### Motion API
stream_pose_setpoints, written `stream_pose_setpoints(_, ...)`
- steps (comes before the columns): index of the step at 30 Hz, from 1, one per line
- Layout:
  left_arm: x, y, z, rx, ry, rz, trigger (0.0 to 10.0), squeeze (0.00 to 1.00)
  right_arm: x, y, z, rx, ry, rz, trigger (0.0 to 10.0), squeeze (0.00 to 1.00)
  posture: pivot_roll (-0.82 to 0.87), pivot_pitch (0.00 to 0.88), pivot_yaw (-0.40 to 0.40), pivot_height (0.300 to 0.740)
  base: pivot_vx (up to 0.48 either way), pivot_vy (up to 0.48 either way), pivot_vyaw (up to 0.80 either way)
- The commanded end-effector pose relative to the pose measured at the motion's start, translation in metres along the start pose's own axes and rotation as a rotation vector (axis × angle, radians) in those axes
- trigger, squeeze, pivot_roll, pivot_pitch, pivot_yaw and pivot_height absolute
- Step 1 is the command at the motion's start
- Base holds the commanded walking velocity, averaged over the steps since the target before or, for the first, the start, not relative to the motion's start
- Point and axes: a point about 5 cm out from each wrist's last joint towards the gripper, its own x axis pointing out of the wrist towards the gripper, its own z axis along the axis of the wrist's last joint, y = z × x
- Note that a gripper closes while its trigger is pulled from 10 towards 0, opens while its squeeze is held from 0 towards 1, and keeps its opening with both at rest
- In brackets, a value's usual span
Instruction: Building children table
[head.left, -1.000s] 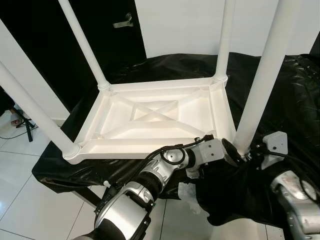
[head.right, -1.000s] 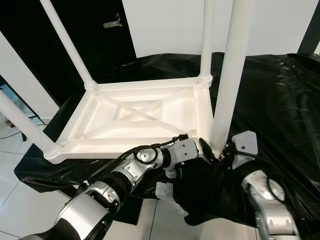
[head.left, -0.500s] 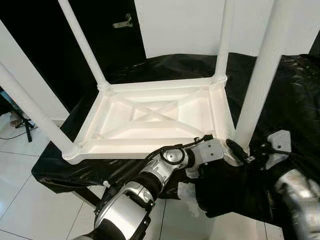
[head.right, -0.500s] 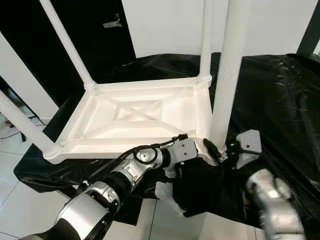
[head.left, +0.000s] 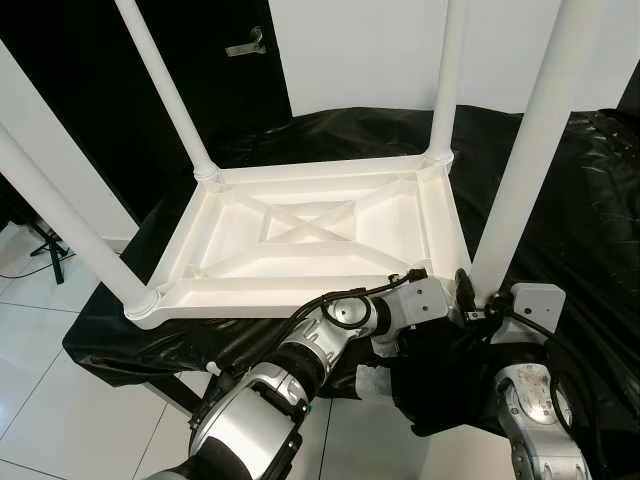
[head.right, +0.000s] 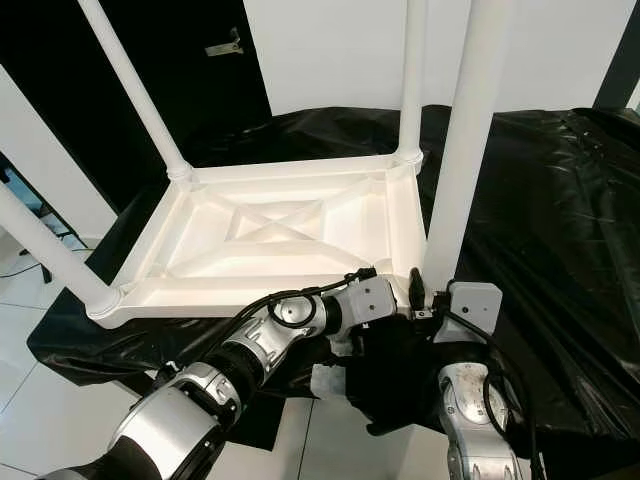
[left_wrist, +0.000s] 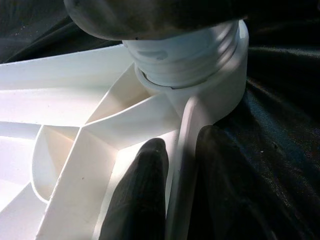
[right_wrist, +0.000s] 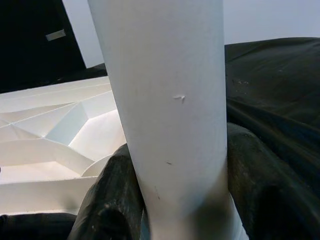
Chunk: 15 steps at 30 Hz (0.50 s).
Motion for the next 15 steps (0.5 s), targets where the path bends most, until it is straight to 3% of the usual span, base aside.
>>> stream_pose_setpoints(1, 0.004, -0.031, -0.039, -0.087, 0.197, 0.021, 10.0, 0.00, 0.001, -0.010, -0.005, -0.012, 0.038, -0.029, 10.0, 0.48, 0.00, 0.000, 0.127, 0.740, 0.000, 0.000, 0.00)
stream_pose_setpoints(2, 0.004, -0.030, -0.039, -0.088, 0.197, 0.023, 10.0, 0.00, 0.003, -0.011, -0.004, -0.020, 0.037, -0.021, 10.0, 1.00, 0.00, 0.000, 0.122, 0.740, 0.000, 0.000, 0.00)
stream_pose_setpoints(4, 0.004, -0.029, -0.038, -0.089, 0.196, 0.026, 10.0, 0.00, 0.007, -0.013, -0.001, -0.027, 0.033, 0.006, 10.0, 1.00, 0.00, 0.000, 0.120, 0.740, 0.000, 0.000, 0.00)
stream_pose_setpoints(5, 0.005, -0.029, -0.038, -0.090, 0.195, 0.027, 10.0, 0.00, 0.009, -0.012, 0.001, -0.038, 0.027, 0.049, 10.0, 0.58, 0.00, 0.000, 0.119, 0.740, 0.000, 0.000, 0.00)
stream_pose_setpoints(7, 0.005, -0.029, -0.038, -0.090, 0.195, 0.028, 10.0, 0.00, 0.011, -0.012, 0.003, -0.047, 0.022, 0.079, 10.0, 0.58, -0.01, 0.000, 0.119, 0.740, 0.000, 0.000, 0.00)
stream_pose_setpoints(8, 0.005, -0.029, -0.037, -0.091, 0.193, 0.028, 10.0, 0.00, 0.012, -0.012, 0.005, -0.059, 0.017, 0.117, 10.0, 0.00, -0.01, 0.000, 0.120, 0.740, 0.000, 0.000, 0.00)
stream_pose_setpoints(10, 0.006, -0.030, -0.037, -0.091, 0.191, 0.027, 10.0, 0.00, 0.012, -0.012, 0.008, -0.083, 0.019, 0.214, 10.0, 0.00, -0.01, 0.000, 0.121, 0.740, 0.000, 0.000, 0.00)
stream_pose_setpoints(12, 0.006, -0.030, -0.037, -0.091, 0.191, 0.027, 10.0, 0.00, 0.012, -0.012, 0.008, -0.083, 0.019, 0.214, 10.0, 0.00, -0.01, 0.000, 0.121, 0.740, 0.000, 0.000, 0.00)
stream_pose_setpoints(15, 0.007, -0.031, -0.036, -0.093, 0.187, 0.023, 10.0, 0.00, 0.010, -0.018, 0.009, -0.120, 0.057, 0.377, 10.0, 0.00, -0.02, 0.000, 0.120, 0.740, 0.000, 0.000, 0.00)
